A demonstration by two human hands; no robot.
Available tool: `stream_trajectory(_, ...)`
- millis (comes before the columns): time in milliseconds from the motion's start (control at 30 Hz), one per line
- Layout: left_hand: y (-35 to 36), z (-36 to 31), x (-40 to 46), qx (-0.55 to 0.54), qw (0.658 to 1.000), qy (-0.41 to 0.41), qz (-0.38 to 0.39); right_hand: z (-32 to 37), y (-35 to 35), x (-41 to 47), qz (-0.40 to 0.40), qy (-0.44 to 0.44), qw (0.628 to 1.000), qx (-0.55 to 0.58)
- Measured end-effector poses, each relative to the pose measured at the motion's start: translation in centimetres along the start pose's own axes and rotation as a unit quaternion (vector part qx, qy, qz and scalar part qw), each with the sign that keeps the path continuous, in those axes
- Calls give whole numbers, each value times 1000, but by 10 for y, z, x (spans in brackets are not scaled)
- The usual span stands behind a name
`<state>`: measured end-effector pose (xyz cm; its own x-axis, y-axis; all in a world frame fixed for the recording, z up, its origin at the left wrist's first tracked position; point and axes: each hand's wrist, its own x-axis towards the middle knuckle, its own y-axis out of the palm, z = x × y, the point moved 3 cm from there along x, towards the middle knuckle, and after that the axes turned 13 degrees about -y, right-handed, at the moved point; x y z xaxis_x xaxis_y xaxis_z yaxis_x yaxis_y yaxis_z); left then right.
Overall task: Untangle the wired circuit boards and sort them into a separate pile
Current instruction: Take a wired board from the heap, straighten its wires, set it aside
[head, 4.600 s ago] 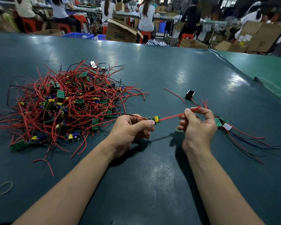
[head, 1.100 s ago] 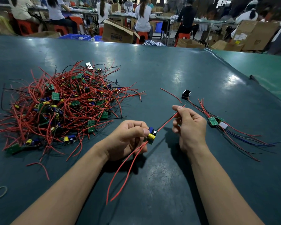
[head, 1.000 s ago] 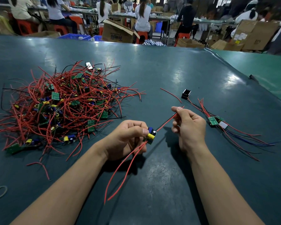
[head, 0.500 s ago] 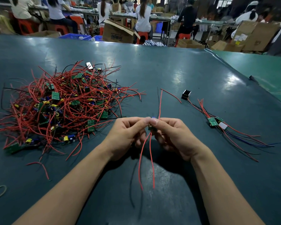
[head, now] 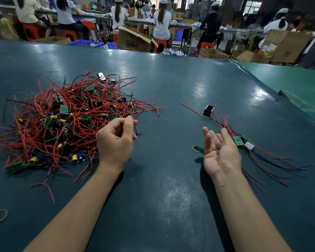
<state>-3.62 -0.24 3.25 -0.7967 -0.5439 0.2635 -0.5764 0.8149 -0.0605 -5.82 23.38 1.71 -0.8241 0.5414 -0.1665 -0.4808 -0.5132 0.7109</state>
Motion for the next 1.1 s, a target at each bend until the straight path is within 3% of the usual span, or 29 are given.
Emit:
stream_trajectory(100, -10, -12, -7, 163, 963, 194, -88, -2, 1, 0, 16, -20, 998, -61)
stream_trajectory(167, -19, -15, -7, 221, 927, 257, -161, -3, 2, 1, 22, -34, 995, -86)
stream_trajectory(267, -38, -9, 8, 311, 899, 183, -248, -4, 2, 2, 30, -33, 995, -94)
stream_trajectory(333, -46, 4, 19, 403, 885, 46, -229, -5, 3, 2, 47, -33, 993, -107)
stream_trajectory(400, -50, 13, 25, 456, 869, -37, -187, -6, 4, 0, 69, -34, 989, -123)
stream_trajectory(667, -39, 18, 26, 490, 859, -27, -144, -6, 8, -4, 129, -38, 977, -167)
stream_trajectory(800, -20, 11, 26, 478, 868, 94, -101, -7, 10, -6, 148, -42, 970, -191)
stream_trajectory(867, -10, 15, 26, 516, 851, 84, -60, -7, 10, -7, 155, -43, 967, -198)
stream_trajectory(967, -10, 21, 27, 545, 834, 48, -74, -6, 10, -7, 162, -42, 965, -204)
stream_trajectory(1100, -13, 22, 30, 537, 839, 41, -76, -5, 10, -9, 170, -42, 961, -214)
